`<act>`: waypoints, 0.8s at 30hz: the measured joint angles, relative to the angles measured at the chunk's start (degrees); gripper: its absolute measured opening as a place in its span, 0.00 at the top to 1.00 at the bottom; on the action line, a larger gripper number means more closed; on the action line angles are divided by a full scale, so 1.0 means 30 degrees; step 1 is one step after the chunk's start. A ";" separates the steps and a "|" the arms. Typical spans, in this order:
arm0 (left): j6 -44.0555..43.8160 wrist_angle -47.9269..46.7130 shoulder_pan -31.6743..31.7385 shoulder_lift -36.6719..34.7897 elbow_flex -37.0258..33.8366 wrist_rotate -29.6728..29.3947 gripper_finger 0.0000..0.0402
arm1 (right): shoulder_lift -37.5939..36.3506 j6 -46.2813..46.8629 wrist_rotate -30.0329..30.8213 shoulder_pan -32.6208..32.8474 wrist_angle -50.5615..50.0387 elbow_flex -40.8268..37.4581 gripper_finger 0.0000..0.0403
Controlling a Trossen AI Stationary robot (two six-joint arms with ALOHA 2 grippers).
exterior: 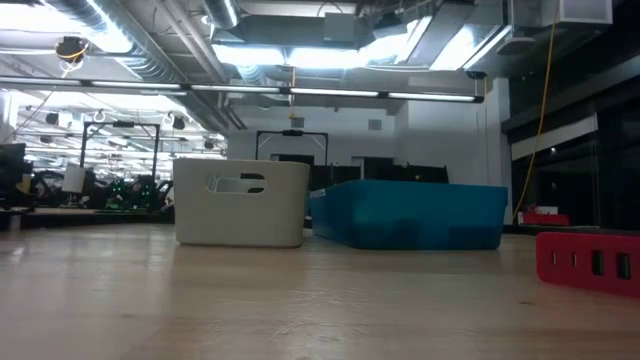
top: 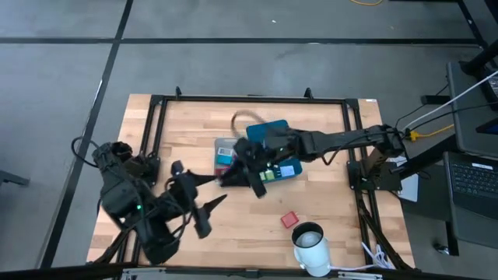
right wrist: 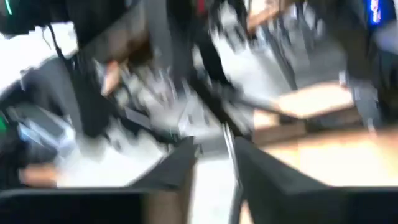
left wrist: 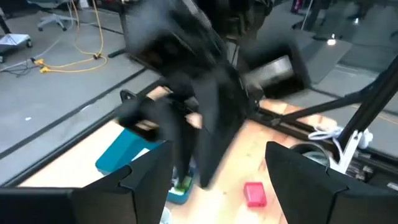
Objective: Pick & Place Office items
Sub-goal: Put the red charger adapter into the blue bin
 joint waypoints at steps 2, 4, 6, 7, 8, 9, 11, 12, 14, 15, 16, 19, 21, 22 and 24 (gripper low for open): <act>-0.0786 -0.0777 -0.0492 -0.0013 0.0013 -0.0434 0.39 | -0.0012 -0.0718 -0.0028 0.0276 -0.2656 0.0090 0.91; -0.1596 -0.1372 -0.0799 0.0055 0.0013 -0.0573 0.40 | -0.0012 -0.0839 0.0043 0.0582 -0.5534 0.0047 0.96; -0.1953 -0.1428 -0.1056 0.0071 -0.0183 -0.0682 0.41 | -0.0056 -0.1165 -0.0140 0.1013 -0.8002 0.0046 0.96; -0.2007 -0.1484 -0.1125 0.0068 -0.0317 -0.0786 0.42 | -0.0081 -0.1511 -0.0251 0.1288 -0.9400 0.0054 0.97; -0.2121 -0.1469 -0.1150 0.0068 -0.0427 -0.0901 0.42 | -0.0085 -0.2010 -0.0325 0.1604 -1.0890 0.0054 0.98; -0.2241 -0.1452 -0.1187 0.0068 -0.0602 -0.0975 0.43 | -0.0075 -0.2513 -0.0322 0.1897 -1.2357 0.0015 0.99; -0.2744 -0.1453 -0.1269 0.0068 -0.1071 -0.1100 0.43 | -0.0070 -0.3061 -0.0516 0.2315 -1.4090 -0.0717 0.99; -0.3022 -0.1436 -0.1262 0.0068 -0.1388 -0.1120 0.44 | -0.0068 -0.3086 -0.0805 0.2450 -1.4394 -0.1243 0.99; -0.3547 -0.1442 -0.1210 0.0068 -0.2024 -0.1107 0.44 | -0.0033 -0.3136 -0.1703 0.2656 -1.4393 -0.2442 0.99; -0.3854 -0.1442 -0.1173 0.0068 -0.2339 -0.1105 0.44 | -0.0027 -0.3136 -0.1997 0.2824 -1.4386 -0.3039 0.99; -0.4235 -0.1441 -0.1130 0.0068 -0.2642 -0.1107 0.45 | -0.0033 -0.3142 -0.2209 0.3020 -1.4334 -0.3727 0.99; -0.5597 -0.1428 -0.1033 0.0068 -0.3530 -0.1078 0.45 | -0.0020 -0.3188 -0.2577 0.3443 -1.3958 -0.5963 0.99; -0.6352 -0.1428 -0.0971 0.0075 -0.3968 -0.0964 0.46 | -0.0005 -0.3286 -0.2901 0.3430 -1.3582 -0.7068 1.00; -0.6693 -0.1431 -0.0963 0.0075 -0.4175 -0.0901 0.46 | -0.0012 -0.3492 -0.2892 0.3367 -1.3502 -0.7477 1.00; -0.7214 -0.1424 -0.0854 0.0075 -0.4546 -0.0695 0.46 | -0.0012 -0.4050 -0.2789 0.3259 -1.3488 -0.8295 1.00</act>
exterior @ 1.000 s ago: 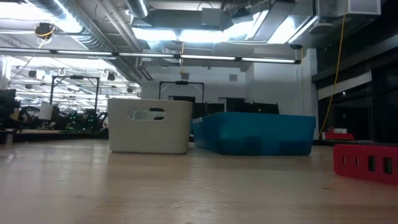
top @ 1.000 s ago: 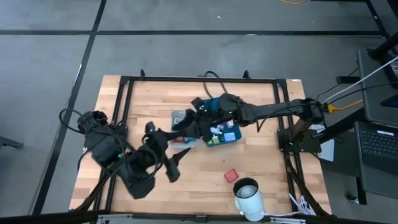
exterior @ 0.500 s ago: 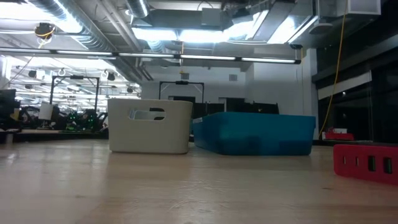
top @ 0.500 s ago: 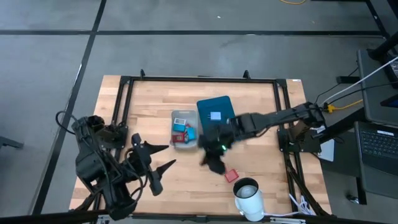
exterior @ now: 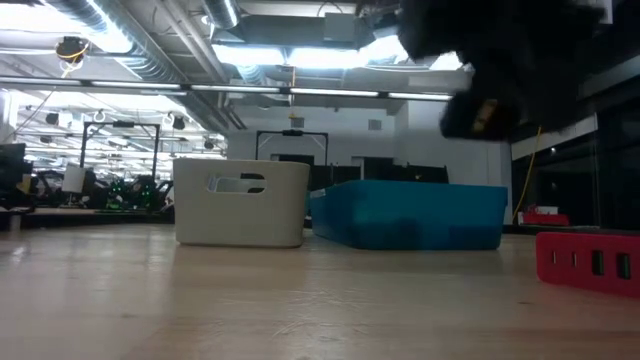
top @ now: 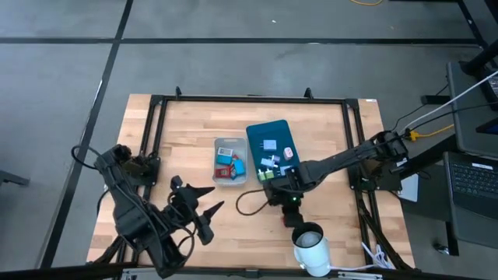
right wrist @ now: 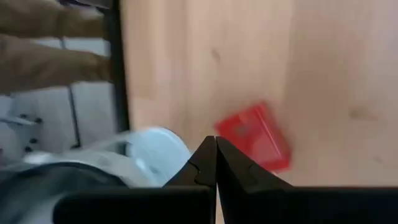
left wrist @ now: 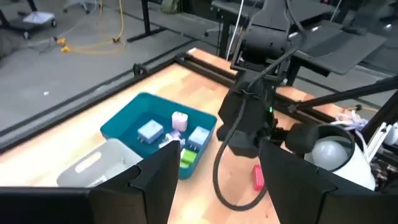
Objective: Pick & Place Office items
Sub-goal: Put the red charger adapter into the blue bin
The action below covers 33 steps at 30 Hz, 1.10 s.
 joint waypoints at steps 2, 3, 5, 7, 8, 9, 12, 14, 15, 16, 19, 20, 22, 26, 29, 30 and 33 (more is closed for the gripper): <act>-0.0462 -0.0015 0.0097 0.0000 -0.0321 0.0323 0.47 | 0.0000 -0.0203 -0.0163 -0.0106 0.0317 -0.0732 1.00; -0.0614 0.0011 0.0173 -0.0001 -0.0441 0.0470 0.47 | 0.0000 -0.0236 -0.0315 -0.0157 0.0713 -0.1050 1.00; -0.0971 -0.0007 0.0360 0.0000 -0.0571 0.0749 0.47 | 0.0000 -0.0619 -0.0484 -0.0323 0.0868 -0.1504 1.00; -0.1089 0.0004 0.0505 0.0000 -0.0571 0.0798 0.48 | 0.0000 -0.1155 -0.0452 -0.0490 0.0912 -0.1856 1.00; -0.1121 0.0004 0.0604 0.0000 -0.0571 0.0794 0.48 | -0.0007 -0.1277 -0.0456 -0.0552 0.1039 -0.2051 1.00; -0.1121 0.0004 0.0719 0.0000 -0.0571 0.0796 0.48 | -0.0001 -0.1338 -0.0477 -0.0599 0.1153 -0.2233 1.00; -0.1099 0.0004 0.0970 0.0000 -0.0571 0.0859 0.49 | 0.0000 -0.1897 -0.0610 -0.0655 0.1228 -0.2434 1.00; -0.0990 0.0004 0.1148 0.0000 -0.0571 0.1202 0.50 | 0.0000 -0.2452 -0.0597 -0.0692 0.1241 -0.2450 1.00; -0.0896 0.0004 0.1241 0.0000 -0.0571 0.1411 0.50 | 0.0000 -0.2743 -0.0579 -0.0713 0.1239 -0.2462 1.00; -0.0820 0.0004 0.1333 0.0000 -0.0571 0.1522 0.50 | 0.0000 -0.3036 -0.0478 -0.0728 0.1251 -0.2463 1.00; -0.0800 0.0004 0.1607 0.0000 -0.0571 0.1463 0.51 | 0.0000 -0.3700 -0.0161 -0.0845 0.1241 -0.2463 1.00; -0.0784 0.0004 0.1665 0.0000 -0.0571 0.1396 0.52 | 0.0000 -0.3920 -0.0166 -0.0943 0.1241 -0.2463 1.00; -0.0708 0.0004 0.1825 0.0000 -0.0571 0.1336 0.52 | 0.0000 -0.4463 -0.0101 -0.1230 0.1162 -0.2465 1.00; -0.0607 0.0004 0.2091 0.0000 -0.0571 0.1507 0.53 | -0.0007 -0.5395 -0.0121 -0.1957 0.1199 -0.3008 1.00; -0.0605 0.0004 0.2218 0.0000 -0.0571 0.1599 0.54 | -0.0007 -0.5963 -0.0798 -0.2501 0.1292 -0.3729 1.00; -0.0611 0.0007 0.2251 0.0000 -0.0571 0.1613 0.54 | -0.0019 -0.6166 -0.0842 -0.2612 0.1337 -0.3937 1.00; -0.0749 0.0004 0.2251 0.0000 -0.0571 0.1634 0.54 | -0.0019 -0.6528 -0.0905 -0.2688 0.1222 -0.4601 1.00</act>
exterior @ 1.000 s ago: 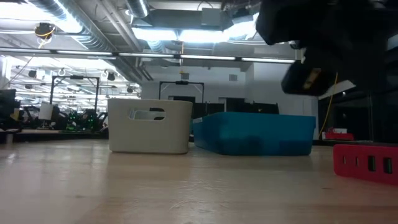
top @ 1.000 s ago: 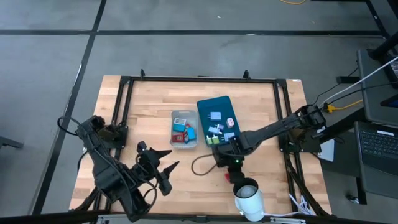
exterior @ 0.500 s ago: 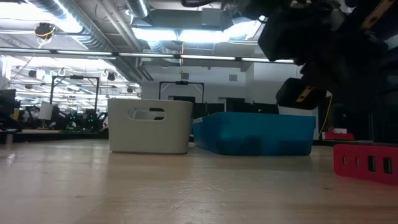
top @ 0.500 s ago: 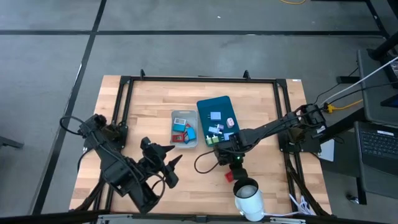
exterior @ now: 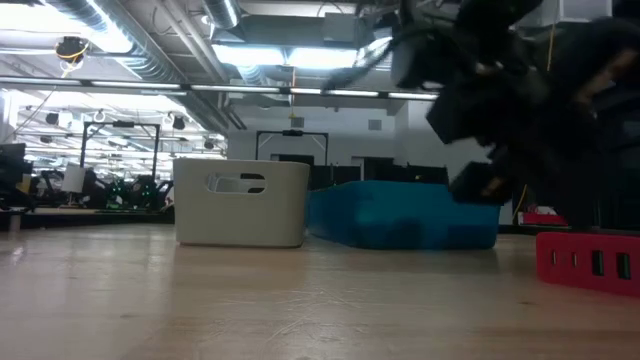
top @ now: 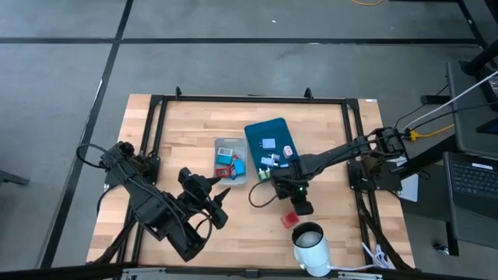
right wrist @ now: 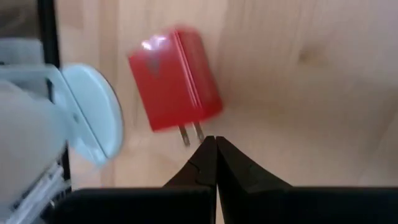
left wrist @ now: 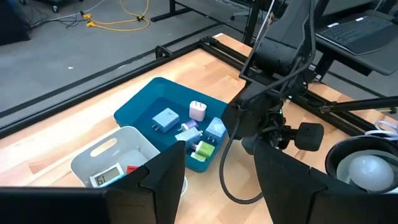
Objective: Pick & Place Office items
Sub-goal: Put the red charger adapter into the blue bin
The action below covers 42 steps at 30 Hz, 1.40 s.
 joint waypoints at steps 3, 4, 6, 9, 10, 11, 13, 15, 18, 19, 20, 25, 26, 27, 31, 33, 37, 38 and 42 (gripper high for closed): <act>-0.0084 0.0000 0.0000 0.0000 0.0000 0.0065 0.54 | 0.0004 -0.0208 -0.0693 0.0007 -0.0055 -0.0677 1.00; -0.0162 0.0000 0.0000 0.0000 0.0000 0.0130 0.54 | 0.0004 -0.0309 -0.1014 0.0007 -0.0202 -0.0935 1.00; -0.0204 0.0000 -0.0007 0.0000 0.0000 0.0146 0.54 | 0.0004 -0.0468 -0.1450 0.0015 -0.0345 -0.1400 1.00; -0.0190 0.0000 -0.0007 0.0000 0.0000 0.0146 0.54 | 0.0004 -0.0484 -0.2247 0.0029 -0.0262 -0.1657 1.00; -0.0190 0.0000 -0.0006 0.0000 0.0000 0.0152 0.54 | 0.0004 -0.0484 -0.2370 0.0029 -0.0222 -0.1657 1.00; -0.0190 0.0000 0.0000 0.0000 -0.0007 0.0153 0.54 | 0.0004 -0.0427 -0.2571 0.0029 -0.0009 -0.1657 1.00; -0.0197 0.0000 0.0000 0.0000 -0.0007 0.0146 0.54 | 0.0004 0.0142 -0.2862 0.0029 0.0736 -0.1640 1.00; -0.0306 0.0000 0.0000 0.0000 -0.0007 0.0153 0.54 | 0.0012 0.0873 -0.3192 0.0029 0.1662 -0.1393 1.00; -0.0510 0.0033 0.0000 0.0000 -0.0007 0.0165 0.54 | 0.0012 0.1991 -0.3418 0.0032 0.3473 -0.0608 1.00; -0.0510 0.0056 0.0000 0.0000 -0.0007 0.0195 0.54 | 0.0012 0.2368 -0.3552 0.0029 0.4013 -0.0309 1.00; -0.0511 0.0061 0.0000 0.0000 -0.0007 0.0286 0.54 | 0.0012 0.2820 -0.3723 0.0013 0.4646 0.0008 1.00; -0.0386 0.0065 0.0000 0.0000 -0.0007 0.0452 0.54 | 0.0012 0.4270 -0.3195 -0.0405 0.6785 0.1772 1.00; -0.0384 0.0070 0.0000 0.0000 -0.0007 0.0459 0.54 | 0.0012 0.4267 -0.2576 -0.0542 0.6479 0.2008 1.00; -0.0386 0.0104 0.0000 0.0000 -0.0007 0.0467 0.54 | 0.0012 0.4045 -0.2172 -0.0700 0.5890 0.2137 1.00; -0.0273 0.0592 -0.0178 0.0000 -0.0007 0.0474 0.54 | 0.0012 0.2100 -0.0664 -0.0924 0.1111 0.1725 1.00; -0.0068 0.0707 -0.0340 0.0000 -0.0007 0.0474 0.54 | -0.0037 0.1332 0.0103 -0.0646 0.0196 0.0905 1.00; -0.0061 0.0729 -0.0600 0.0000 -0.0009 0.0461 0.54 | 0.0039 0.1259 0.0051 -0.0008 -0.0423 -0.0060 1.00; -0.0054 0.0729 -0.0645 0.0000 -0.0015 0.0464 0.54 | 0.0190 0.1283 0.0090 0.0123 -0.0354 -0.0151 1.00; -0.0049 0.0729 -0.0678 0.0000 -0.0015 0.0459 0.54 | 0.0253 0.1795 -0.0267 0.0348 0.0413 -0.0038 1.00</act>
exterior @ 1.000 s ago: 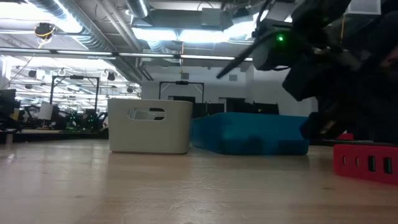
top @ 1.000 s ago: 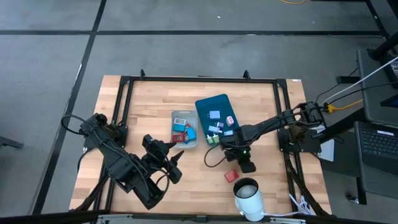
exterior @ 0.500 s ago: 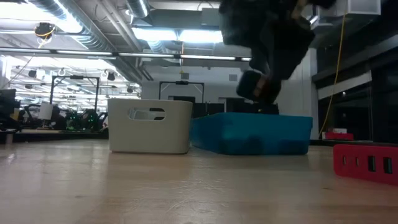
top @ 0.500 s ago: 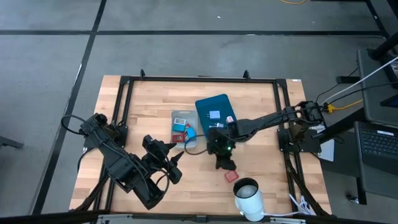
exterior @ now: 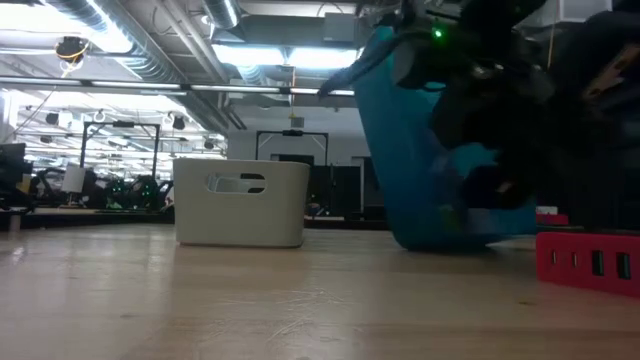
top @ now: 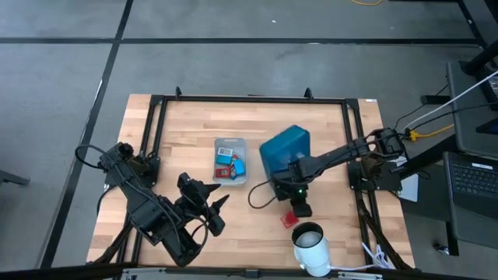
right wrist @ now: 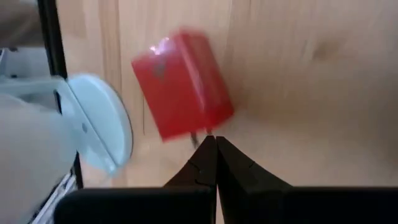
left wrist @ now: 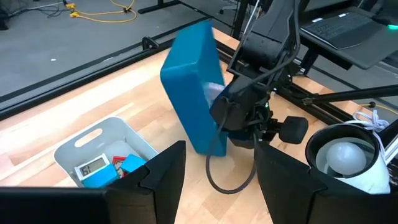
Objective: Pick & Place Office items
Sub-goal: Put the red charger adapter into the blue bin, then put the pink charger adapter into the blue bin
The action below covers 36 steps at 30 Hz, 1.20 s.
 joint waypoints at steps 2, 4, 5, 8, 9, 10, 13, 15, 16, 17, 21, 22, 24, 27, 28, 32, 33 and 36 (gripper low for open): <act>0.0028 -0.0001 0.0029 0.0000 0.0000 -0.0007 0.54 | 0.0028 0.0080 -0.0195 -0.0013 -0.0167 0.0079 1.00; 0.0041 -0.0007 0.0029 0.0000 0.0000 0.0000 0.54 | 0.0028 0.0083 -0.0493 -0.0159 -0.0164 0.0552 1.00; 0.0041 0.0000 0.0029 0.0000 0.0000 0.0004 0.54 | 0.0028 0.0055 -0.0779 -0.0243 -0.0366 0.0844 1.00; 0.0027 0.0173 0.0029 0.0000 0.0000 0.0007 0.54 | 0.0028 -0.0254 -0.1625 -0.0477 -0.1249 0.1937 1.00; 0.0034 0.0278 0.0029 0.0000 0.0000 0.0015 0.54 | 0.0018 -0.0476 -0.1921 -0.0553 -0.1667 0.2463 1.00; 0.0034 0.0330 0.0029 0.0000 0.0000 0.0020 0.54 | 0.0006 -0.0773 -0.2192 -0.0652 -0.2192 0.3037 1.00; 0.0012 0.0363 0.0029 0.0000 0.0000 0.0086 0.54 | 0.0006 -0.1760 -0.2360 -0.0986 -0.3960 0.5066 1.00; 0.0023 0.0414 0.0029 -0.0047 0.0000 0.0264 0.54 | -0.0001 -0.2008 -0.2332 -0.1256 -0.4503 0.6363 1.00; 0.0034 0.0495 0.0034 -0.0077 0.0000 0.0402 0.54 | -0.0001 -0.1993 -0.2293 -0.1380 -0.4605 0.6912 1.00; 0.0034 0.0539 0.0036 -0.0133 0.0000 0.0495 0.54 | -0.0001 -0.1988 -0.2262 -0.1476 -0.4603 0.7428 1.00; 0.0041 0.0570 0.0026 -0.0292 0.0000 0.0546 0.54 | -0.0030 -0.1998 -0.1129 -0.1820 -0.4695 0.8903 1.00; 0.0050 0.0591 -0.0001 -0.0314 0.0000 0.0546 0.54 | -0.0030 -0.1994 -0.1058 -0.1921 -0.4775 0.9115 1.00; 0.0219 0.0665 -0.0004 -0.0335 0.0000 0.0525 0.54 | -0.0030 -0.1869 -0.1019 -0.2107 -0.4807 0.9421 1.00; 0.0544 0.0861 -0.0003 -0.0335 0.0000 0.0568 0.54 | -0.0136 -0.1375 0.0003 -0.2214 -0.5301 0.9528 1.00; 0.0698 0.0920 -0.0001 -0.0340 0.0000 0.0580 0.54 | -0.0202 -0.1189 0.0630 -0.2206 -0.5643 0.9528 1.00; 0.1054 0.0933 0.0000 -0.0345 0.0000 0.0595 0.54 | -0.0529 -0.0466 0.3283 -0.2186 -0.7825 0.9528 1.00; 0.1056 0.0933 -0.0009 -0.0350 0.0000 0.0583 0.54 | -0.0620 -0.0293 0.3947 -0.2192 -0.8083 0.9528 1.00; 0.1356 0.0940 -0.0095 -0.0357 0.0000 0.0568 0.54 | -0.1082 0.0622 0.5965 -0.2278 -0.9178 0.9528 1.00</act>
